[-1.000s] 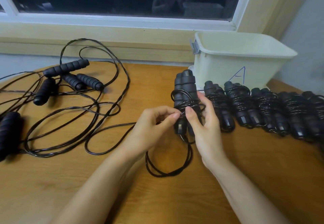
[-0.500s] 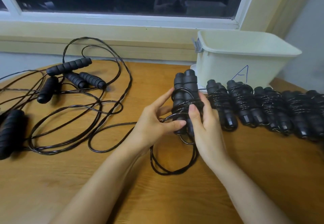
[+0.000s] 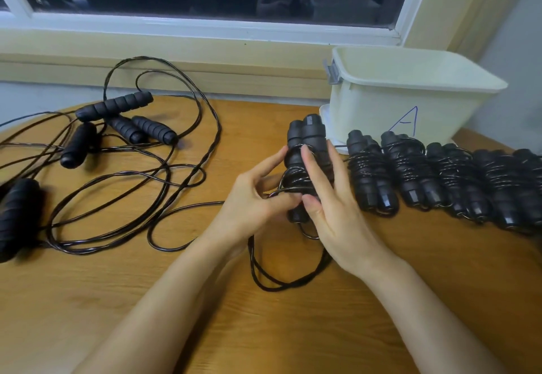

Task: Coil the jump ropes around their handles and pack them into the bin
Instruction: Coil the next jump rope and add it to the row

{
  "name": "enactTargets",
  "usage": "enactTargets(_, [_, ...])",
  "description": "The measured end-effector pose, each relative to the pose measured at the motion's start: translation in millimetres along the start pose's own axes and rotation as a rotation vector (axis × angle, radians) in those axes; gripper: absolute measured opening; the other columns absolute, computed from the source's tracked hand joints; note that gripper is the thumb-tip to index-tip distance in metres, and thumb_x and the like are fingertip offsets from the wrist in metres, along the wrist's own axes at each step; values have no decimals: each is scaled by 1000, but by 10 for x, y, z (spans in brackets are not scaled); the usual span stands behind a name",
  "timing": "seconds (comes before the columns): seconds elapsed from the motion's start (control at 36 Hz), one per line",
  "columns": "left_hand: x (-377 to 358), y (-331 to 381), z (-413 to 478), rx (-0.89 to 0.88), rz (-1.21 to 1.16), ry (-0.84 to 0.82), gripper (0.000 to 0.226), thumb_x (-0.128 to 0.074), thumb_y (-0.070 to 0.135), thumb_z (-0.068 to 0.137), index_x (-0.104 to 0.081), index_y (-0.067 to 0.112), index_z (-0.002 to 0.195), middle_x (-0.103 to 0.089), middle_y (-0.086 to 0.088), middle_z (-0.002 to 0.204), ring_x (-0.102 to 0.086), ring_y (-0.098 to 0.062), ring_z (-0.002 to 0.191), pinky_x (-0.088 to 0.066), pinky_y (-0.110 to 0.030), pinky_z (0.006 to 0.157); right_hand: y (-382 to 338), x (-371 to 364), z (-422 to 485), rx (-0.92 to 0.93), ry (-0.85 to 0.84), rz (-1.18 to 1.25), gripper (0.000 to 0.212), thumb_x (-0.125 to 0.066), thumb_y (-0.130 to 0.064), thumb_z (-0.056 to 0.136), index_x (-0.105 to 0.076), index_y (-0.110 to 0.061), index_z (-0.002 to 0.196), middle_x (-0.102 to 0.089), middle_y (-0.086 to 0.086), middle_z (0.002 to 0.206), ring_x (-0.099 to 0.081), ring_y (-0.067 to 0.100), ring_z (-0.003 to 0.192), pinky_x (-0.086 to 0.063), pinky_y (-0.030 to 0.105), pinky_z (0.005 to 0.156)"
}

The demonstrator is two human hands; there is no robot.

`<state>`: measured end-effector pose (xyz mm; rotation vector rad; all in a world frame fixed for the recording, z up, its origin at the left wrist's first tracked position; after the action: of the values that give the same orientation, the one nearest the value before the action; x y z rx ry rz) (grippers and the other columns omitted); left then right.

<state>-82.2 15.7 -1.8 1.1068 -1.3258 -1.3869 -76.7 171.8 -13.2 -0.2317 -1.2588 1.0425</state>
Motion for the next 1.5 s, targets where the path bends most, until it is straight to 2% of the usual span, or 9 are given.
enactTargets(0.08, [-6,11,1,58,-88,6,59,-63,19,90,-45,35,145,-71,-13,112,-70,-27,91,-56,-36,74,0,73,-18,15,-42,-98,67,-35,-64,87,1,-64,143,21,-17,161,14,-14,142,-4,-2,105])
enactTargets(0.22, [0,9,-8,47,-30,9,52,-49,11,101,-42,33,147,-72,-15,107,-70,-22,83,-58,-30,67,-107,132,-17,-40,-128,-356,102,-41,-85,66,13,-57,147,28,-12,159,-11,21,149,-40,42,106])
enactTargets(0.36, [-29,12,-18,52,-23,-29,66,-62,15,90,-37,31,149,-72,-4,113,-73,-19,94,-58,-29,68,-70,135,-32,-67,-174,-240,98,-49,-67,70,14,-58,145,34,-20,155,-16,12,147,-35,30,110])
enactTargets(0.53, [5,13,-6,26,72,-62,97,-79,4,70,-32,30,151,-64,-5,130,-72,-19,100,-60,-34,81,26,97,-39,-43,-187,-120,104,-73,-44,83,13,-65,138,31,-27,152,27,-34,116,-1,8,102])
enactTargets(0.67, [23,13,-5,-3,112,-82,87,-69,-6,83,-28,26,152,-66,-3,125,-71,-20,102,-58,-27,79,30,113,-36,-88,-223,-66,118,-81,-51,68,13,-63,139,32,-31,150,28,-39,108,-7,21,105])
enactTargets(0.81, [37,38,-11,-58,243,-145,84,-64,-2,89,-18,25,153,-65,1,125,-69,-23,106,-56,-23,84,-12,86,-58,-89,-201,-165,127,-86,-47,67,16,-63,140,34,-28,149,12,-21,117,-16,22,103])
enactTargets(0.97, [87,70,-21,-76,244,-190,85,-63,-3,89,-15,19,155,-65,1,123,-68,-19,109,-55,-22,85,-67,77,-43,64,36,-411,109,-77,-52,74,-5,-39,156,17,3,163,-12,23,146,-40,30,101])
enactTargets(1.28, [96,68,-30,-112,340,-208,81,-59,-6,92,-14,17,155,-53,8,134,-66,-17,110,-53,-20,88,-79,63,-67,141,70,-440,87,-64,-51,79,-28,-28,155,1,14,165,-41,32,138,-59,36,83])
enactTargets(1.5, [22,43,-14,-62,247,-199,102,-63,-18,82,-9,27,156,-48,6,142,-68,-5,89,-54,-22,75,17,5,-46,128,89,-417,66,-76,-35,78,-44,-22,134,4,17,164,-29,34,141,-41,37,104])
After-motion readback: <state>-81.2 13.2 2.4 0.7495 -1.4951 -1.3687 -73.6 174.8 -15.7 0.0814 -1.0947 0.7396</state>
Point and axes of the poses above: each hand's wrist, its own z-axis towards the middle knuckle, its own x-axis out of the back of the hand, y = z × x, the point moved 2 cm from there along z, towards the middle knuckle
